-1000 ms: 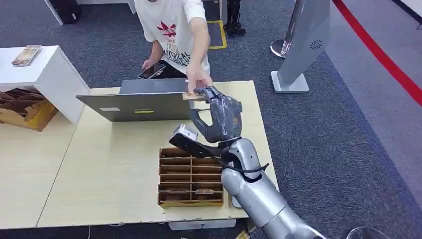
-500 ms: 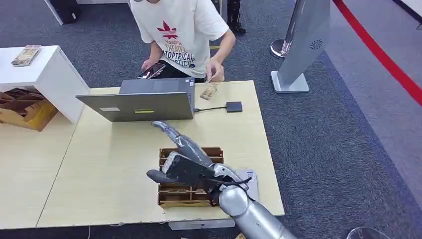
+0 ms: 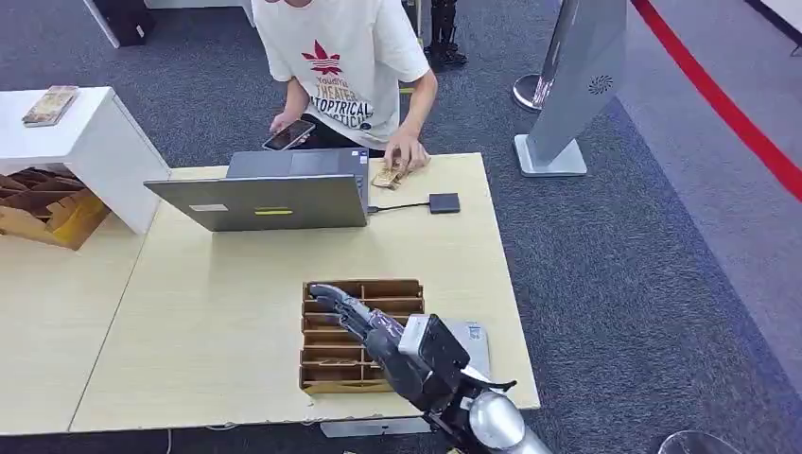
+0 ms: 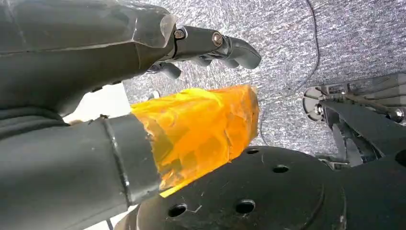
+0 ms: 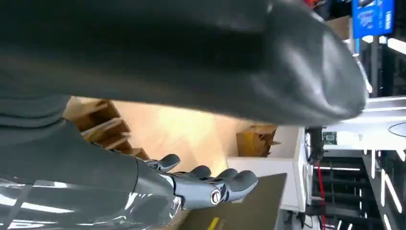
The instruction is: Pass the card to the sensor for recognition and then transmit it.
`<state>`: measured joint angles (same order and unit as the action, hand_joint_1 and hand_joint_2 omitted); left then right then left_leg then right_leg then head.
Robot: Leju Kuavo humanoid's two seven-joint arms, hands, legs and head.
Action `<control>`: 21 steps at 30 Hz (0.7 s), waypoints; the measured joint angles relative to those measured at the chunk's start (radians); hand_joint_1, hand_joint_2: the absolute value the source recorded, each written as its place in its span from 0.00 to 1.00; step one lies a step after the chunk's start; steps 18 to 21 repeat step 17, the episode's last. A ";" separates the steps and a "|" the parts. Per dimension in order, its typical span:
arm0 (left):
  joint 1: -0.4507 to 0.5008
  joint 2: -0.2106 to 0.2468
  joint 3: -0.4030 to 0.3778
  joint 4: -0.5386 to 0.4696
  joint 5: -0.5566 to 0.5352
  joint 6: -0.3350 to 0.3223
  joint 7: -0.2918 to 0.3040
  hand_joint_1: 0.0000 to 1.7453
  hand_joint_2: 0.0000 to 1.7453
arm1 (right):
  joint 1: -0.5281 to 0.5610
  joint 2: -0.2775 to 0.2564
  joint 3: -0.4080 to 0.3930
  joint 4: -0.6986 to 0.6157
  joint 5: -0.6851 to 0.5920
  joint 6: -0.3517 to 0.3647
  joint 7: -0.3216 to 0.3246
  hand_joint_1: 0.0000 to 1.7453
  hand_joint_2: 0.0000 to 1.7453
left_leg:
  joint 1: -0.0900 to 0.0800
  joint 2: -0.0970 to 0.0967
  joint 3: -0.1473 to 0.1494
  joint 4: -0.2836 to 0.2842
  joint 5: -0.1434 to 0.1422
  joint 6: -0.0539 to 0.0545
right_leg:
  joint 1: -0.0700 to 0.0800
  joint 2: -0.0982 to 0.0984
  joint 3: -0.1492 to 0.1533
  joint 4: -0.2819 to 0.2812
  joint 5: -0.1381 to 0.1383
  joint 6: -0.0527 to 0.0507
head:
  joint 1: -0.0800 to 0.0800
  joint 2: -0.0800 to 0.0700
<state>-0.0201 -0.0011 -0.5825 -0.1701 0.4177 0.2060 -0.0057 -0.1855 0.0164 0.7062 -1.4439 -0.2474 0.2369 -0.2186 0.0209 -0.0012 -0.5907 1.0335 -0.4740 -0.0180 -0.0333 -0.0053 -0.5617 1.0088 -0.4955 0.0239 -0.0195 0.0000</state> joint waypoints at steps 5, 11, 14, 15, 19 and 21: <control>0.001 0.001 0.003 0.000 0.000 0.004 0.000 0.00 0.00 | 0.036 -0.013 -0.038 -0.002 -0.090 0.028 0.007 0.00 0.00 | 0.000 0.000 0.000 0.000 0.000 0.000 | 0.000 0.000 0.000 0.000 0.000 0.000 | 0.000 0.000; 0.001 0.002 0.004 0.000 -0.002 0.006 0.005 0.00 0.00 | 0.049 -0.019 -0.060 -0.001 -0.113 0.031 0.009 0.00 0.00 | 0.000 0.000 0.000 0.000 0.000 0.000 | 0.000 0.000 0.000 0.000 0.000 0.000 | 0.000 0.000; 0.001 0.002 0.004 0.000 -0.002 0.006 0.012 0.00 0.00 | 0.050 -0.019 -0.062 -0.001 -0.116 0.032 0.009 0.00 0.00 | 0.000 0.000 0.000 0.000 0.000 0.000 | 0.000 0.000 0.000 0.000 0.000 0.000 | 0.000 0.000; 0.001 0.002 0.004 0.000 -0.002 0.006 0.014 0.00 0.00 | 0.050 -0.019 -0.062 -0.001 -0.116 0.032 0.009 0.00 0.00 | 0.000 0.000 0.000 0.000 0.000 0.000 | 0.000 0.000 0.000 0.000 0.000 0.000 | 0.000 0.000; 0.001 0.001 0.004 0.000 -0.002 0.004 0.015 0.00 0.00 | 0.051 -0.019 -0.062 0.000 -0.116 0.032 0.010 0.00 0.00 | 0.000 0.000 0.000 0.000 0.000 0.000 | 0.000 0.000 0.000 0.000 0.000 0.000 | 0.000 0.000; 0.001 0.001 0.004 0.000 -0.002 0.004 0.015 0.00 0.00 | 0.051 -0.019 -0.062 0.000 -0.116 0.032 0.010 0.00 0.00 | 0.000 0.000 0.000 0.000 0.000 0.000 | 0.000 0.000 0.000 0.000 0.000 0.000 | 0.000 0.000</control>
